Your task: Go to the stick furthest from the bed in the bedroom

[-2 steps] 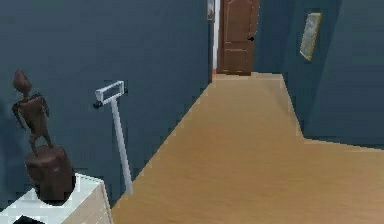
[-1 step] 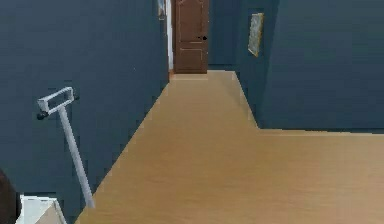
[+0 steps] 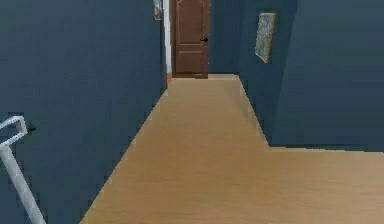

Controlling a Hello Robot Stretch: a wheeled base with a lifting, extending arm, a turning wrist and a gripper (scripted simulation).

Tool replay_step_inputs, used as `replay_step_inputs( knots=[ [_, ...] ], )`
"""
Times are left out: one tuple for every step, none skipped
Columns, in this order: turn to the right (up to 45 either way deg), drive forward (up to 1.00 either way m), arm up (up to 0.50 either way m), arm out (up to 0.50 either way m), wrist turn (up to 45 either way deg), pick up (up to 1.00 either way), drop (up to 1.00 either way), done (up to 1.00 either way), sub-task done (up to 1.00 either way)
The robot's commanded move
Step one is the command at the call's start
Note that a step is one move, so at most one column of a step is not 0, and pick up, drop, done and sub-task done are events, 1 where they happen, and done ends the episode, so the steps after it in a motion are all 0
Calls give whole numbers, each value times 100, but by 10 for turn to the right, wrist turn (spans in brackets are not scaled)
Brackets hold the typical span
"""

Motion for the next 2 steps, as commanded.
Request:
replay_step_inputs(
  knots=[
    [-450, 0, 0, 0, 0, 0, 0, 0, 0],
    [0, 0, 0, 0, 0, 0, 0, 100, 0]
  ],
)
